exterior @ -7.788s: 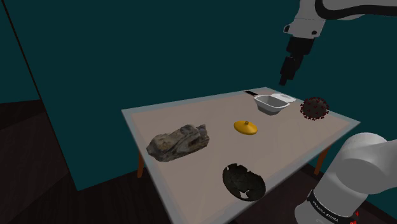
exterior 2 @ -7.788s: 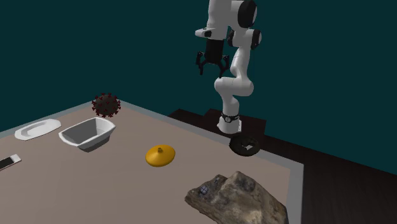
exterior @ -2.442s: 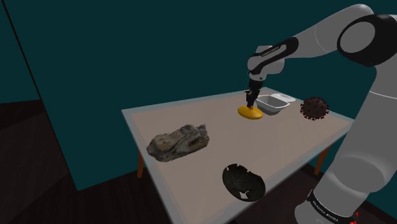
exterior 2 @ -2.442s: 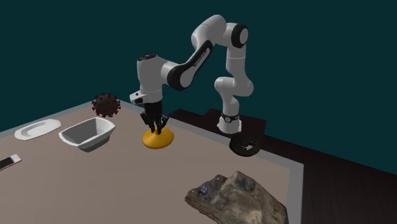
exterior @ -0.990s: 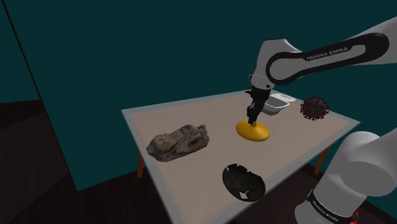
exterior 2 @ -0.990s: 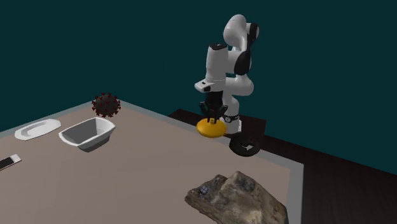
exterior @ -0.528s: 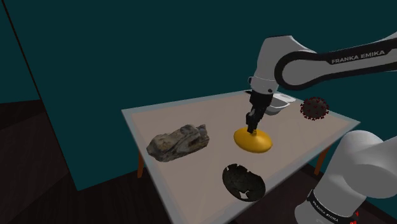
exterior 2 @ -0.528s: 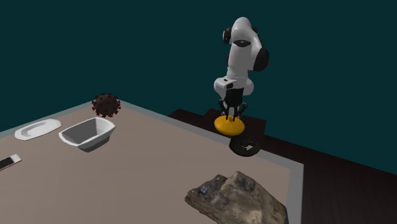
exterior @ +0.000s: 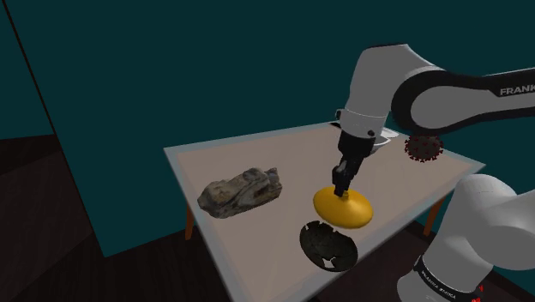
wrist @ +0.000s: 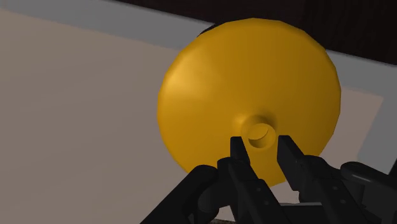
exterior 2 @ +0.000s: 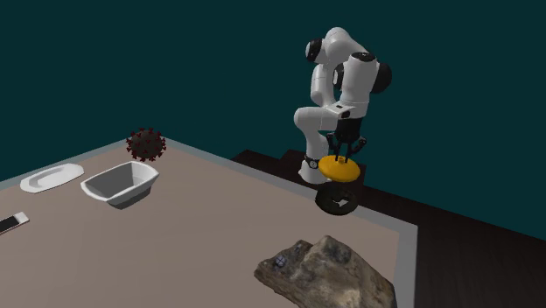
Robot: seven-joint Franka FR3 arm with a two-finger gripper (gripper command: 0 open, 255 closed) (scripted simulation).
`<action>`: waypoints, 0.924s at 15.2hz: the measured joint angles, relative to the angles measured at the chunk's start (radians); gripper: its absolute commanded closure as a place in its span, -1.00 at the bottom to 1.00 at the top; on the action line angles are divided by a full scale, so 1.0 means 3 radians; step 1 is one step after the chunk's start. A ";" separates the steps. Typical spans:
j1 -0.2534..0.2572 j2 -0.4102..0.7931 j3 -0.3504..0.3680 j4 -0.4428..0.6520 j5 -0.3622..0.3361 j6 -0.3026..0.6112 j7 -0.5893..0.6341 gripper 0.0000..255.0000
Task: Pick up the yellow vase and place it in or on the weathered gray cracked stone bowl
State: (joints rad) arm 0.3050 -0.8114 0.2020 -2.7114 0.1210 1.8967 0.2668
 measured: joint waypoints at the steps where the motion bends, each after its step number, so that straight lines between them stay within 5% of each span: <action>1: 0.0015 -0.0009 0.0020 -0.0037 0.0018 0.0027 0.0019 1.00; 14: 0.0057 0.0218 0.0137 -0.0475 0.0115 0.0689 0.0057 1.00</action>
State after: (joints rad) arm 0.3222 -0.7460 0.2431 -2.8538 0.1554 2.1034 0.2840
